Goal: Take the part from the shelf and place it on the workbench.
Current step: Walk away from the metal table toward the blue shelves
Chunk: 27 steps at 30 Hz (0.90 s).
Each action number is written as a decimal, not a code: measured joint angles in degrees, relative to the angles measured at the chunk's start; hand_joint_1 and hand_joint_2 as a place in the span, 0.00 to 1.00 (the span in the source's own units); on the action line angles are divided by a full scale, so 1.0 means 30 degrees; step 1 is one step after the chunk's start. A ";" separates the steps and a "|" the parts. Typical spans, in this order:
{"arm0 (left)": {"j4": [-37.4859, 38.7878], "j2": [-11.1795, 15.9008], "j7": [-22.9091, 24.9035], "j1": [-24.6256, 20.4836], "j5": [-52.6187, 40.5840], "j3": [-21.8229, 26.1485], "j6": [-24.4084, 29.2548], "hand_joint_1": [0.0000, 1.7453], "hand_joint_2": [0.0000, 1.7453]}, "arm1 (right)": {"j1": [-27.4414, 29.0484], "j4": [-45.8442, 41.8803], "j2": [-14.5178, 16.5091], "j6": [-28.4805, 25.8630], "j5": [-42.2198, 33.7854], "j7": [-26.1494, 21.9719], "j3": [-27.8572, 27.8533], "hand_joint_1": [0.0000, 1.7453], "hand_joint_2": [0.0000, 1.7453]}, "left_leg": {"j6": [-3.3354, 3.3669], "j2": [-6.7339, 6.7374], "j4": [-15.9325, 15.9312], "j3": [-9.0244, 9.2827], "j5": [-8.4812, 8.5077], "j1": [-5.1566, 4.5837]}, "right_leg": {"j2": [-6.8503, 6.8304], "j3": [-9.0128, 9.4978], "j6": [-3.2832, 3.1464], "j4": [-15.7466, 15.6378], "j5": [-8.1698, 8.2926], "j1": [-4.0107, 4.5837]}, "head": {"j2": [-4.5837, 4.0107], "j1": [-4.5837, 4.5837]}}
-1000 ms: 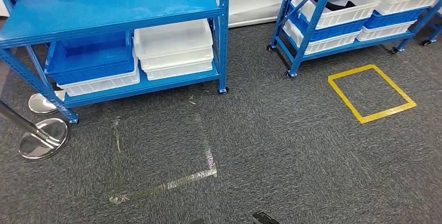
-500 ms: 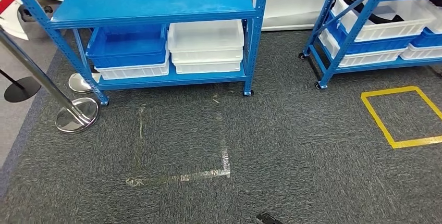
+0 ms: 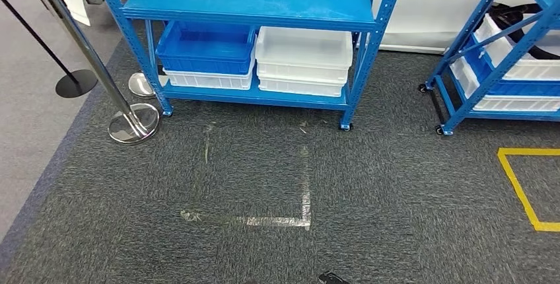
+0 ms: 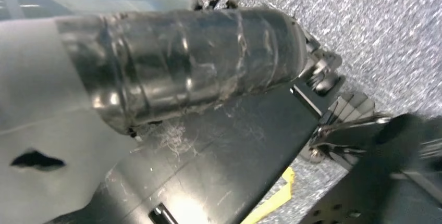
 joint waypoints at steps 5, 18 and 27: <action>0.0000 -0.0007 -0.0058 -0.0003 -0.0015 0.0011 0.0018 0.00 0.00 | 0.0004 0.0004 0.0011 -0.0006 0.0009 0.0005 0.0144 0.00 0.00 | -0.0558 -0.0766 0.0110 -0.0416 0.0059 0.0075 | 0.0306 0.0774 -0.0269 -0.1605 0.0293 -0.0055 | 0.0002 -0.0025; 0.0007 0.0091 -0.0120 0.0061 -0.0026 0.0022 -0.0013 0.00 0.00 | -0.0012 0.0022 -0.0005 -0.0038 0.0084 0.0053 0.0359 0.00 0.00 | -0.0501 0.2938 0.0146 -0.0043 -0.0226 -0.0176 | -0.2958 0.1223 -0.0407 -0.1710 -0.0080 0.0310 | 0.0004 -0.0191; 0.0007 0.0022 -0.0013 0.0065 -0.0049 0.0022 -0.0055 0.00 0.00 | 0.0027 0.0004 -0.0002 -0.0020 -0.0049 0.0047 0.0477 0.00 0.00 | 0.0150 0.1214 -0.0055 0.0071 -0.0109 0.0049 | -0.1097 -0.1481 0.0148 0.3741 -0.2206 0.0105 | 0.0000 0.0058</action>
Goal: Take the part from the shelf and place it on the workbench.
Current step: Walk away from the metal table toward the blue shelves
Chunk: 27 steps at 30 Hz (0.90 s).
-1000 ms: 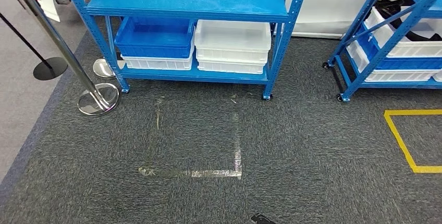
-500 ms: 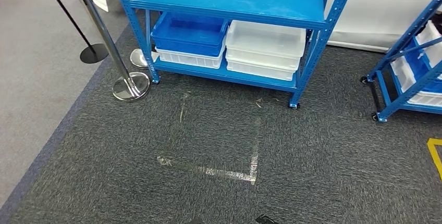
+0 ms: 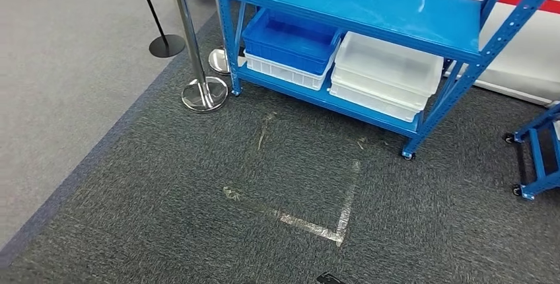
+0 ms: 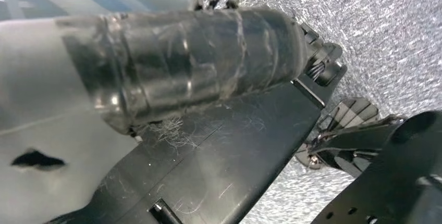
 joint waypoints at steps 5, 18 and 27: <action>0.0000 -0.0042 -0.0106 -0.0022 0.0024 0.0000 -0.0082 0.00 0.00 | -0.0116 0.0006 0.0002 -0.0097 -0.0319 -0.0047 0.0037 0.00 0.00 | -0.0327 -0.0509 0.0341 -0.0013 -0.0326 -0.0035 | 0.0366 0.1665 -0.0086 -0.4530 0.2546 -0.0091 | 0.0002 0.0005; 0.0002 0.0018 -0.0124 -0.0169 0.0169 0.0018 -0.0120 0.00 0.00 | -0.0016 0.0016 -0.0029 0.0135 -0.0488 -0.0040 0.0059 0.00 0.00 | -0.0730 0.0238 0.3447 -0.1632 -0.0854 -0.0023 | -0.0041 0.2411 -0.0921 -0.5079 0.2101 0.0109 | 0.0000 -0.0202; 0.0007 -0.0022 -0.0135 -0.0072 0.0173 0.0017 -0.0168 0.00 0.00 | -0.0111 0.0022 -0.0073 0.0149 -0.0740 -0.0044 0.0064 0.00 0.00 | -0.0085 0.0390 -0.0118 0.0274 -0.0159 0.0016 | -0.0030 0.1702 -0.0245 -0.3531 0.1111 0.0171 | 0.0002 -0.0058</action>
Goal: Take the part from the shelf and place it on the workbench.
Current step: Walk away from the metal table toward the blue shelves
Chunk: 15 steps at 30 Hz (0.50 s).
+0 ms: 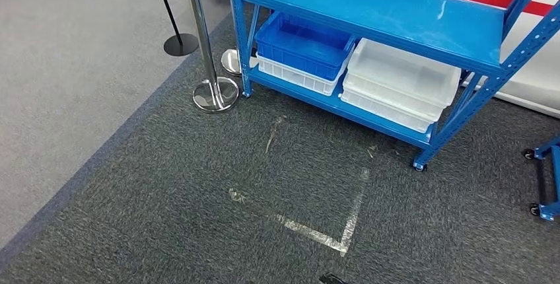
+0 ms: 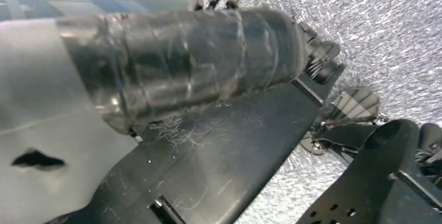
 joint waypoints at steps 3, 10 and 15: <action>0.0000 -0.0024 0.0009 0.0017 0.0002 0.0000 -0.0004 0.00 0.00 | 0.0028 0.0000 0.0005 0.0073 -0.0007 -0.0002 0.0000 0.00 0.00 | 0.0114 -0.0037 -0.0018 0.0160 -0.0136 0.0009 | 0.0083 -0.2111 0.0156 0.3502 -0.0936 -0.0126 | -0.0002 0.0060; 0.0000 -0.0033 0.0007 0.0020 0.0000 0.0002 -0.0005 0.00 0.00 | 0.0066 0.0004 -0.0036 0.0098 -0.0051 -0.0004 0.0000 0.00 0.00 | -0.0367 -0.0257 0.0206 0.0533 -0.0926 -0.0060 | 0.0189 -0.0538 -0.0012 -0.1279 0.1948 -0.0250 | -0.0002 0.0079; 0.0000 -0.0027 0.0007 -0.0016 -0.0027 0.0004 -0.0004 0.00 0.00 | 0.0085 -0.0004 -0.0065 0.0089 -0.0145 -0.0004 0.0000 0.00 0.00 | -0.0807 -0.0161 0.1556 0.0135 -0.1830 -0.0051 | 0.0186 -0.0111 -0.0645 -0.1459 0.1583 -0.0269 | 0.0002 -0.0015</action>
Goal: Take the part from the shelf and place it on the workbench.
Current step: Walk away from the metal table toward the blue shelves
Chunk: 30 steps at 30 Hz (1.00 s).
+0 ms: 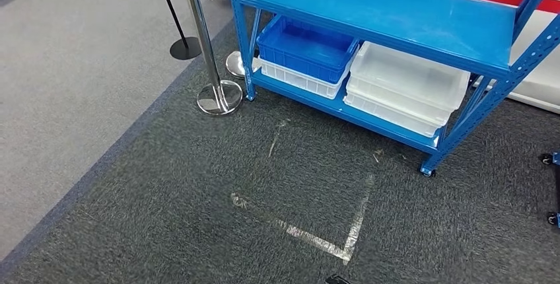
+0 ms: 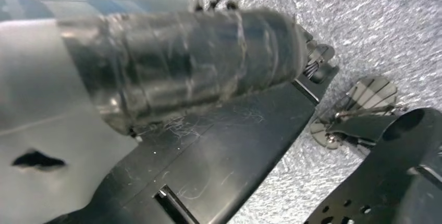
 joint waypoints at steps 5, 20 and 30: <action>0.0000 0.0000 0.0002 -0.0089 -0.0131 0.0002 0.0007 0.00 0.00 | 0.0047 0.0005 -0.0037 0.0002 -0.0062 0.0000 0.0000 0.00 0.00 | 0.0047 0.0067 0.3745 -0.2596 -0.0334 -0.0032 | -0.0010 0.0672 -0.0212 -0.0001 -0.0557 0.0241 | -0.0004 -0.0049; 0.0000 -0.0102 0.0033 0.0029 -0.0178 0.0002 -0.0164 0.00 0.00 | 0.0113 0.0013 -0.0048 0.0075 -0.0180 -0.0024 0.0007 0.00 0.00 | 0.1189 0.0098 -0.2394 0.1173 0.1482 -0.0181 | 0.0003 -0.2088 0.0859 0.4944 -0.2205 0.0079 | -0.0004 0.0129; 0.0000 -0.0153 0.0084 -0.0075 -0.0291 0.0002 -0.0162 0.00 0.00 | 0.0200 0.0022 -0.0104 0.0091 -0.0188 -0.0037 0.0007 0.00 0.00 | 0.0140 0.0056 -0.1305 0.2019 -0.0106 0.0037 | 0.0002 -0.0660 0.0111 -0.0098 0.0723 -0.0107 | -0.0002 0.0240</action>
